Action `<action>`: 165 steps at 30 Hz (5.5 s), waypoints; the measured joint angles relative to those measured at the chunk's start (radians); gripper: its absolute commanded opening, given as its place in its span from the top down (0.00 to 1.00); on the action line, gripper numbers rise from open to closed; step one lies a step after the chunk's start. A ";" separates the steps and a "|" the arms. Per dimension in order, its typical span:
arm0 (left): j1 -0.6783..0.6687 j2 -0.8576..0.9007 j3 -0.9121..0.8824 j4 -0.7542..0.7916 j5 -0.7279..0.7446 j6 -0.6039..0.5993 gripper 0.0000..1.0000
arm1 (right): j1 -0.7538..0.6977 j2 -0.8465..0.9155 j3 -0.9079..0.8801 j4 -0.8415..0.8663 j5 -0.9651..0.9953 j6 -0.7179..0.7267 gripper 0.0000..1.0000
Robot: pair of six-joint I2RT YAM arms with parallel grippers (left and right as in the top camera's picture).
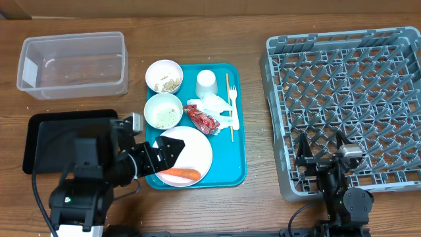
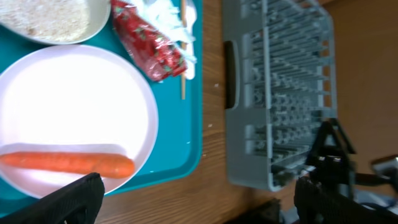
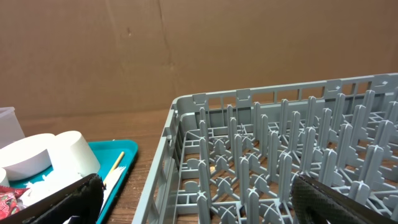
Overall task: Sort waste into correct bins and load items into the dishwasher rack
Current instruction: 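Reach the left gripper to the white plate and grasp the carrot, then carry the carrot left and drop it onto the black tray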
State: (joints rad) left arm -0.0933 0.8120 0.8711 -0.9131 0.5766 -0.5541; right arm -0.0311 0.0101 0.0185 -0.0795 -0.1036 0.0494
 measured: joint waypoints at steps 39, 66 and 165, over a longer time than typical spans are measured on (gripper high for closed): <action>-0.411 0.692 0.002 0.012 -0.418 -0.711 0.00 | 0.000 0.000 0.000 0.000 0.000 0.000 0.00; -0.411 0.694 0.000 0.062 -0.521 -0.937 0.00 | 0.000 0.000 0.000 0.000 0.000 0.000 0.00; 0.663 0.872 0.216 0.101 -0.619 -0.544 0.00 | 0.000 0.000 0.000 0.000 0.000 0.000 0.00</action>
State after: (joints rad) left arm 0.5701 1.6836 1.0870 -0.8120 -0.0425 -1.0985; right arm -0.0311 0.0101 0.0185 -0.0799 -0.1036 0.0494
